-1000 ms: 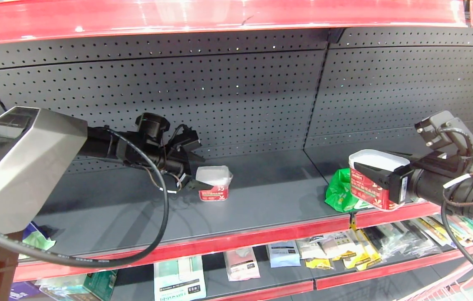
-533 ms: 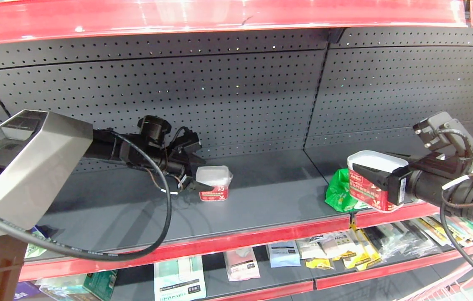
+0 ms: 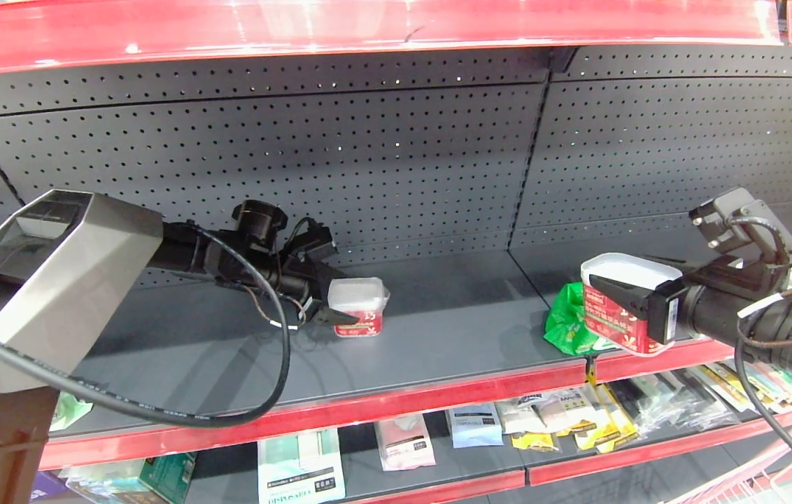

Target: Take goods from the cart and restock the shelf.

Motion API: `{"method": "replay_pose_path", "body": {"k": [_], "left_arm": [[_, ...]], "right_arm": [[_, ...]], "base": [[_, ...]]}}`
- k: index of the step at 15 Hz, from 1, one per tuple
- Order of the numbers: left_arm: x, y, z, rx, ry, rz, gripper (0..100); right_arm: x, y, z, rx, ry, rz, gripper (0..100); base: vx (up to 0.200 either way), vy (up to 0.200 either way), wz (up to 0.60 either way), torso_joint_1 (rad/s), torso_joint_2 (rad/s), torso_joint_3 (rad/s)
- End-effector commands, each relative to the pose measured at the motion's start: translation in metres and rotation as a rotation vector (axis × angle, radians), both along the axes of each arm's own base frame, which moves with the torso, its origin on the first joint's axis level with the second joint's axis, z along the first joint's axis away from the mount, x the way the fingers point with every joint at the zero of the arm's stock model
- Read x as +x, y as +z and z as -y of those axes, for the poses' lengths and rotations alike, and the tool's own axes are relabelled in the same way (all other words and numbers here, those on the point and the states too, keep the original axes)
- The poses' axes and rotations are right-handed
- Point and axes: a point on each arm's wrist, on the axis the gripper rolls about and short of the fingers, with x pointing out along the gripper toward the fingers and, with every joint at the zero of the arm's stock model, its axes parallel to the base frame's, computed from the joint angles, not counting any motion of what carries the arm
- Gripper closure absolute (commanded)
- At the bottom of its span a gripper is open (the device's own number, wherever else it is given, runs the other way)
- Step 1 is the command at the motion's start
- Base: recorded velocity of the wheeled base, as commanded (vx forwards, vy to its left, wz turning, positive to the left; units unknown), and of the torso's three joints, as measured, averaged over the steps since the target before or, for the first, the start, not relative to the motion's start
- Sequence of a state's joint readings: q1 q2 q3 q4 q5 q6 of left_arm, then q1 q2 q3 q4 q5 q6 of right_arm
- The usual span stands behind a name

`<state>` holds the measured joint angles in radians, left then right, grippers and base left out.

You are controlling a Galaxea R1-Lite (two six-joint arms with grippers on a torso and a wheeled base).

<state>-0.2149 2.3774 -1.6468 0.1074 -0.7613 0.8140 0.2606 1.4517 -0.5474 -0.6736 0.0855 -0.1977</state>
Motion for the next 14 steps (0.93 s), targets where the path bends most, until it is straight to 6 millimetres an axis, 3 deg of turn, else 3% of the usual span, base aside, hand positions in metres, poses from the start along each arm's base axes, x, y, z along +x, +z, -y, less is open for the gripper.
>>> {"method": "replay_pose_path", "body": {"k": [1, 7, 10, 14], "left_arm": [[0.0, -0.002, -0.001, -0.003, 0.0, -0.009, 0], [0.004, -0.009, -0.013, -0.007, 0.023, -0.014, 0], [0.012, -0.021, -0.011, -0.019, 0.027, 0.027, 0], [0.013, -0.021, -0.004, -0.046, 0.041, 0.002, 0]], "right_arm": [[0.001, -0.001, 0.0, -0.001, 0.001, -0.004, 100], [0.003, -0.002, -0.001, -0.002, 0.002, -0.01, 100], [0.003, -0.003, -0.001, -0.004, 0.002, -0.014, 100], [0.003, -0.003, -0.001, -0.003, 0.001, -0.013, 100]], "base": [[0.0, 0.0, 0.0, 0.0, 0.0, 0.0], [0.0, 0.0, 0.0, 0.0, 0.0, 0.0], [0.0, 0.0, 0.0, 0.0, 0.0, 0.0], [0.0, 0.0, 0.0, 0.0, 0.0, 0.0]]}}
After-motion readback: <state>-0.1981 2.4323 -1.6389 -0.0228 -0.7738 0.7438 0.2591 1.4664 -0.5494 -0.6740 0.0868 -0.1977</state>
